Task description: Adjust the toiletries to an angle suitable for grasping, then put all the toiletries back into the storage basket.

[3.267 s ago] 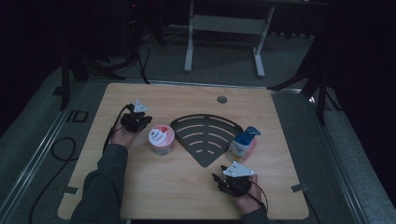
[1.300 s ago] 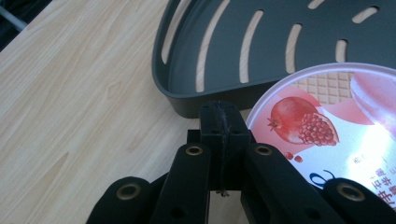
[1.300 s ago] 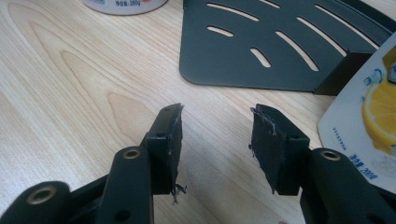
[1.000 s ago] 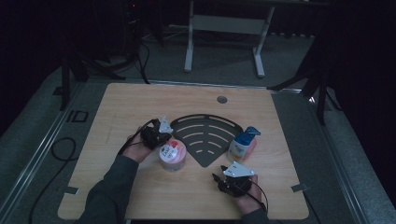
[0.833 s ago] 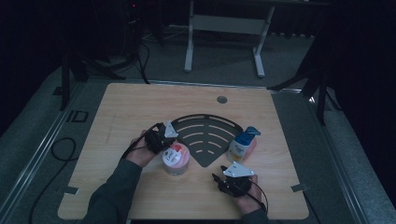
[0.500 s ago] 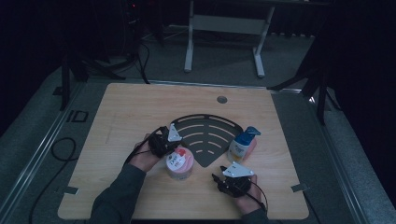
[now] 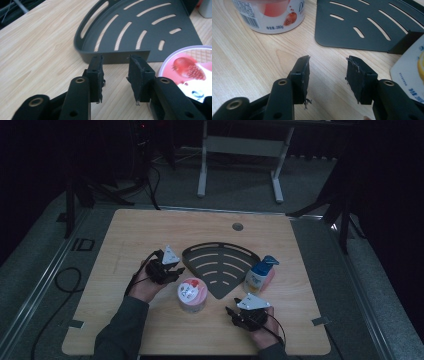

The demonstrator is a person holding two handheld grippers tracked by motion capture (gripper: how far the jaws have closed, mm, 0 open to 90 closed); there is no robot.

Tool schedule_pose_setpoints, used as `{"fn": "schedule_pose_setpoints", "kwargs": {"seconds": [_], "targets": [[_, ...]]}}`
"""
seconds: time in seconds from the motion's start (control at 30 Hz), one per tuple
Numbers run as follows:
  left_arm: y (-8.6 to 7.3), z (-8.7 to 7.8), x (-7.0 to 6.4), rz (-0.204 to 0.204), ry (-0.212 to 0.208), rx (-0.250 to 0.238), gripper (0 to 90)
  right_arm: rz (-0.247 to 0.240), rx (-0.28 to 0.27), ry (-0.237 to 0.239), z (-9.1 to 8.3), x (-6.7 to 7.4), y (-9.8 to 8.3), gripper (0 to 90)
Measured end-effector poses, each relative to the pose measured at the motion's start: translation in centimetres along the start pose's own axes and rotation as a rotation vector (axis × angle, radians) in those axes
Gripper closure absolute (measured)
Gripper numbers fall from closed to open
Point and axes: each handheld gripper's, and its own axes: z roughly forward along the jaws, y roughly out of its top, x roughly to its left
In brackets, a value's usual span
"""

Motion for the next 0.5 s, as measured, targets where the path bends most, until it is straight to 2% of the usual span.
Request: {"fn": "schedule_pose_setpoints", "kwargs": {"seconds": [0.13, 0.23, 0.3, 0.4, 0.47, 0.5], "targets": [[-1.0, -0.7, 0.4, -0.040, -0.016, -0.031, 59.2, 0.002, 0.007, 0.019, 0.1, 0.0, 0.3, 50.4], [-1.8, -1.2, 0.5, -0.051, -0.025, -0.045, 56.7, 0.006, 0.024, 0.042, 0.3, 0.1, 0.7, 47.6], [-2.5, -1.6, 0.4, -0.052, -0.031, -0.054, 55.4, -0.001, 0.025, 0.062, 0.4, 0.3, 0.9, 49.2], [-3.1, -1.9, 0.3, -0.064, -0.055, -0.072, 54.1, -0.013, 0.030, 0.084, 0.5, 0.5, 1.2, 52.2], [-3.8, -2.1, 0.3, -0.062, -0.096, -0.076, 53.2, -0.010, 0.028, 0.112, 0.8, 0.6, 1.6, 48.9], [-3.8, -2.1, 0.3, -0.062, -0.096, -0.076, 51.8, -0.010, 0.028, 0.112, 0.8, 0.6, 1.6, 48.9]]}}
